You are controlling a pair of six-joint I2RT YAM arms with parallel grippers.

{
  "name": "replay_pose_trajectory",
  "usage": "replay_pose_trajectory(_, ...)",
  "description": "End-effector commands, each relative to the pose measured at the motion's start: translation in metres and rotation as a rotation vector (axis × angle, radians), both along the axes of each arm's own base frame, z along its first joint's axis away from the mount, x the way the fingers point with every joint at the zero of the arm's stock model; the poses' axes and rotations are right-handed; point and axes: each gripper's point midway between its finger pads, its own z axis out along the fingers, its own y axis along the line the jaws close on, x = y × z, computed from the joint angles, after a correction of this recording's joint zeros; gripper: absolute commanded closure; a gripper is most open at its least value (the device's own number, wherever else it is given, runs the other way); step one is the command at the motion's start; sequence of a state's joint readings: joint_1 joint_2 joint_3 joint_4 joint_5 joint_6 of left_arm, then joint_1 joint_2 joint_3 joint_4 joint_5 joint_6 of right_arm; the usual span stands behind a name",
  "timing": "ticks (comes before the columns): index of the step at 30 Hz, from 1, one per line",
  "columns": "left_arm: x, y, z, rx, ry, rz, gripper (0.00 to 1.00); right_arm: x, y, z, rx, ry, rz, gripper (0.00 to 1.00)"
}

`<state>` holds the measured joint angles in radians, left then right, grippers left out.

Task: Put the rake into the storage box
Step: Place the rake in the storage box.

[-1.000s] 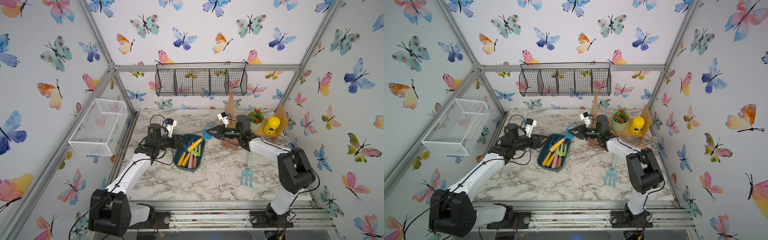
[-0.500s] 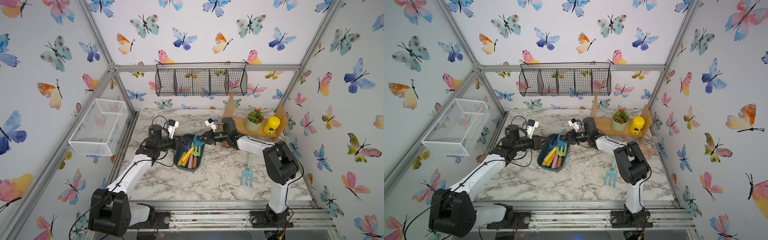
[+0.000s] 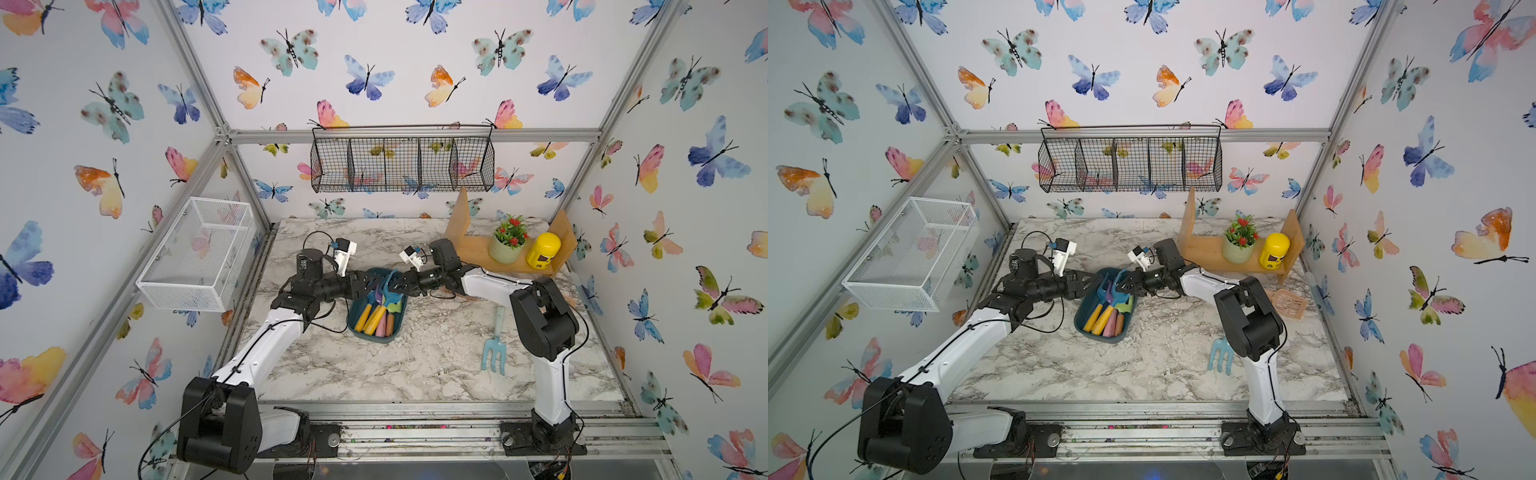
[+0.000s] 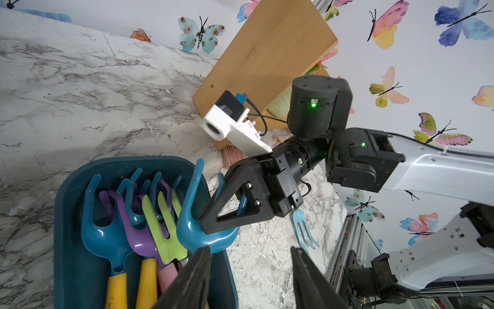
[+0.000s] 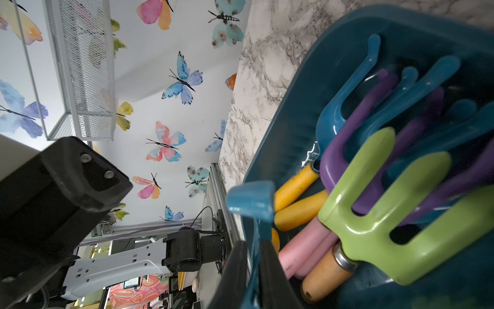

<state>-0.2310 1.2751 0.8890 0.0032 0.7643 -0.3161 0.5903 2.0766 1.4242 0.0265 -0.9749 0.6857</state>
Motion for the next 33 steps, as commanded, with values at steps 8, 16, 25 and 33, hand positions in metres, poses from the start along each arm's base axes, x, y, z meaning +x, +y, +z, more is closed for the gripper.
replay_pose_trajectory(8,-0.002,-0.003,-0.003,-0.016,0.006,-0.021,0.48,0.006,0.019,-0.012,-0.102,-0.065,0.023,0.74)
replay_pose_trajectory(16,-0.001,-0.004,-0.003,-0.021,0.009,-0.022,0.47,0.021,0.011,-0.011,-0.202,-0.127,-0.041,0.35)
replay_pose_trajectory(25,0.002,-0.006,-0.003,-0.033,0.016,-0.024,0.48,0.029,-0.007,-0.015,-0.35,-0.159,-0.102,0.2)
replay_pose_trajectory(33,0.006,-0.006,0.0,-0.035,0.005,-0.014,0.48,0.044,-0.045,0.017,-0.489,-0.318,-0.254,0.19)
